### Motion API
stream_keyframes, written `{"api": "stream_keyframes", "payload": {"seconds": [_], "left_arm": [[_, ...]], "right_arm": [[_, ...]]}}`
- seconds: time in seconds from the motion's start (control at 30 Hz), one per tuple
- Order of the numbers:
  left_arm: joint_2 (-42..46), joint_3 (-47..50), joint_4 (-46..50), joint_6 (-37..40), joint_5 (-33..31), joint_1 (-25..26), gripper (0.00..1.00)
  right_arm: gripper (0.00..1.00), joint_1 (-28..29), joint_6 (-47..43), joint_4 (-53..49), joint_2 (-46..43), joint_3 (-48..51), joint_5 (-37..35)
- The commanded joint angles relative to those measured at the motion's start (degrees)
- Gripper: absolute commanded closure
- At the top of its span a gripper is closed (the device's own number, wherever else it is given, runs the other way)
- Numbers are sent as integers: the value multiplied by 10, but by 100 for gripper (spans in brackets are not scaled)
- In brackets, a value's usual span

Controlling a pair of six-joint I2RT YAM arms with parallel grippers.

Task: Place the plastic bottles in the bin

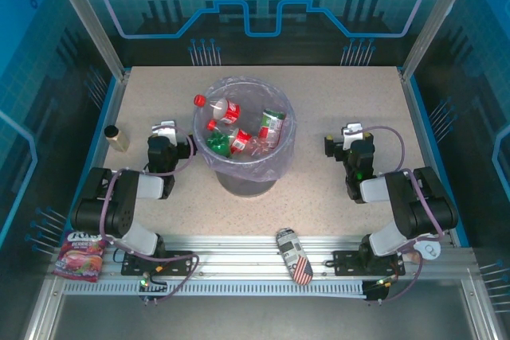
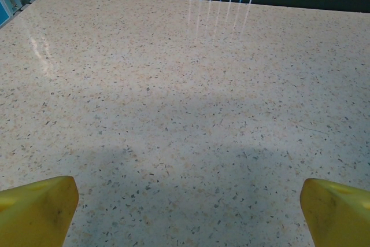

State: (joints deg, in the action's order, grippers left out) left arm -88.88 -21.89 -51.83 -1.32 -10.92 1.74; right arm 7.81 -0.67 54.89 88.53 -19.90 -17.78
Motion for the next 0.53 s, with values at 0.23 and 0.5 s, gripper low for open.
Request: {"api": "stream_keyframes", "payload": {"seconds": [0.23,0.5], "left_arm": [[-2,3,-20,7,-6,1,1],[-1,3,-21,7,-6,1,1]], "right_arm": [[0,-19,17,-6,1,-16,16],[0,-19,17,-5,1,-15,16]]}}
